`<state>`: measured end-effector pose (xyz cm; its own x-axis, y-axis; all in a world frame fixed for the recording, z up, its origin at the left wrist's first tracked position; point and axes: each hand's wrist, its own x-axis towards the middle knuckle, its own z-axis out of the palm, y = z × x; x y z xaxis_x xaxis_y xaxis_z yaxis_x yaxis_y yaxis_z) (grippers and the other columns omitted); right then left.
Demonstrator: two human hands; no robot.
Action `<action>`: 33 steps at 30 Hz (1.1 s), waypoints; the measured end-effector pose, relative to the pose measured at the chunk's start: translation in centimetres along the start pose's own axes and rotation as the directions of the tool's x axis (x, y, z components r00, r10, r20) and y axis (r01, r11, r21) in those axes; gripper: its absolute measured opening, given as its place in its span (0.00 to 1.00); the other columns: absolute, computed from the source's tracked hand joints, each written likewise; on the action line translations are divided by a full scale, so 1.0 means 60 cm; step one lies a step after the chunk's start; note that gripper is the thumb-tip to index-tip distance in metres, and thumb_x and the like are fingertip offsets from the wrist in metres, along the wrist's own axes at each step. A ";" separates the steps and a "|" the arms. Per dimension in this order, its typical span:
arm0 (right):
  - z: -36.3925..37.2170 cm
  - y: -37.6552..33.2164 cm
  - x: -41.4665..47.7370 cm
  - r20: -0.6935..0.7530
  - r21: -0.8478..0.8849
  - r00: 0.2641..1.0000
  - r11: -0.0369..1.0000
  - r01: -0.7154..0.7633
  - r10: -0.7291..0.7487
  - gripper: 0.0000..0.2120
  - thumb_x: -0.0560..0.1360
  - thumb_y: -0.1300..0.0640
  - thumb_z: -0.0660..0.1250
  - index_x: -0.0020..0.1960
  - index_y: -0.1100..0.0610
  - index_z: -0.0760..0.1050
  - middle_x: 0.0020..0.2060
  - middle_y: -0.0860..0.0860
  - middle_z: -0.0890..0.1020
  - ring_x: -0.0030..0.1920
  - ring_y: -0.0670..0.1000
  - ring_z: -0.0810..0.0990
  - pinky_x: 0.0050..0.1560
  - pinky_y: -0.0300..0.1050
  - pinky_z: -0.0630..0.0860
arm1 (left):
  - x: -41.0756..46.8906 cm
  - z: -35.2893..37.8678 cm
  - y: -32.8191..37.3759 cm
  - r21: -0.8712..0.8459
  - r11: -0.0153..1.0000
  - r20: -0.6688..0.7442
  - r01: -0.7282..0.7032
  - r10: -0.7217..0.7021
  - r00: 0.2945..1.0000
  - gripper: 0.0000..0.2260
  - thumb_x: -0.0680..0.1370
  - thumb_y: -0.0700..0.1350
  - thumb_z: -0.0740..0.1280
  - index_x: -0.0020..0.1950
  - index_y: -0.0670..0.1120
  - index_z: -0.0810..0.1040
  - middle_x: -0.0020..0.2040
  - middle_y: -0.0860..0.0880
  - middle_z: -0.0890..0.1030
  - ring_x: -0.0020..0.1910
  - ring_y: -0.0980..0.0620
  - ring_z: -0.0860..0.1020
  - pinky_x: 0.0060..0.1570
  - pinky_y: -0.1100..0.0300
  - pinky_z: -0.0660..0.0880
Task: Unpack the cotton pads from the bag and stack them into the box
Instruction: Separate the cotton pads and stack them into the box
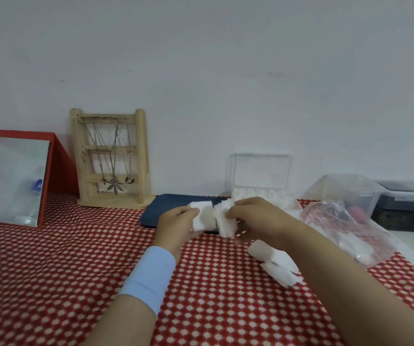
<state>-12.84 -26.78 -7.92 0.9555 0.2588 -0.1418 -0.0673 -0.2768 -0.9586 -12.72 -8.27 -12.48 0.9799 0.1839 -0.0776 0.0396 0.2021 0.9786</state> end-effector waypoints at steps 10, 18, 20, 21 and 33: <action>0.007 0.002 -0.004 0.176 0.265 0.984 0.964 -0.022 -0.026 0.15 0.78 0.51 0.70 0.59 0.60 0.82 0.53 0.59 0.86 0.50 0.56 0.86 0.50 0.50 0.83 | -0.015 0.016 0.004 0.091 0.991 0.160 -0.098 0.083 0.984 0.11 0.76 0.42 0.75 0.58 0.45 0.84 0.51 0.48 0.88 0.50 0.50 0.87 0.55 0.52 0.83; 0.005 0.007 0.005 0.039 0.140 0.999 0.990 0.002 -0.007 0.10 0.78 0.66 0.65 0.58 0.65 0.80 0.52 0.61 0.85 0.51 0.58 0.86 0.52 0.54 0.84 | -0.010 0.014 0.002 0.108 0.986 0.122 -0.123 0.110 0.986 0.09 0.76 0.40 0.74 0.56 0.48 0.83 0.52 0.49 0.87 0.51 0.51 0.86 0.55 0.51 0.83; 0.006 0.006 0.006 0.017 0.154 1.000 0.988 -0.008 0.005 0.12 0.78 0.68 0.61 0.58 0.67 0.78 0.55 0.63 0.83 0.54 0.61 0.84 0.49 0.55 0.84 | -0.011 0.014 0.002 0.106 0.987 0.123 -0.121 0.107 0.987 0.08 0.77 0.41 0.74 0.55 0.49 0.84 0.52 0.49 0.88 0.50 0.51 0.86 0.56 0.51 0.83; 0.007 0.006 0.007 0.014 0.168 1.000 0.986 -0.014 0.012 0.12 0.78 0.67 0.60 0.59 0.67 0.78 0.57 0.65 0.81 0.54 0.62 0.84 0.49 0.55 0.84 | -0.012 0.014 0.003 0.115 0.986 0.125 -0.119 0.105 0.987 0.08 0.76 0.43 0.75 0.55 0.49 0.84 0.51 0.50 0.88 0.50 0.51 0.86 0.56 0.51 0.82; 0.003 0.008 0.001 -0.006 0.106 1.000 0.994 0.004 -0.004 0.07 0.80 0.61 0.68 0.57 0.62 0.81 0.51 0.58 0.85 0.49 0.56 0.87 0.46 0.51 0.85 | -0.012 0.015 0.002 0.193 0.963 0.107 -0.186 0.168 0.980 0.11 0.76 0.41 0.75 0.58 0.48 0.84 0.52 0.51 0.87 0.51 0.53 0.86 0.55 0.54 0.83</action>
<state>-12.89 -26.73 -8.44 0.9573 0.2546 -0.1370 -0.0934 -0.1760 -0.9799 -13.27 -9.24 -12.15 0.9878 0.1116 0.1088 -0.1067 -0.0251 0.9940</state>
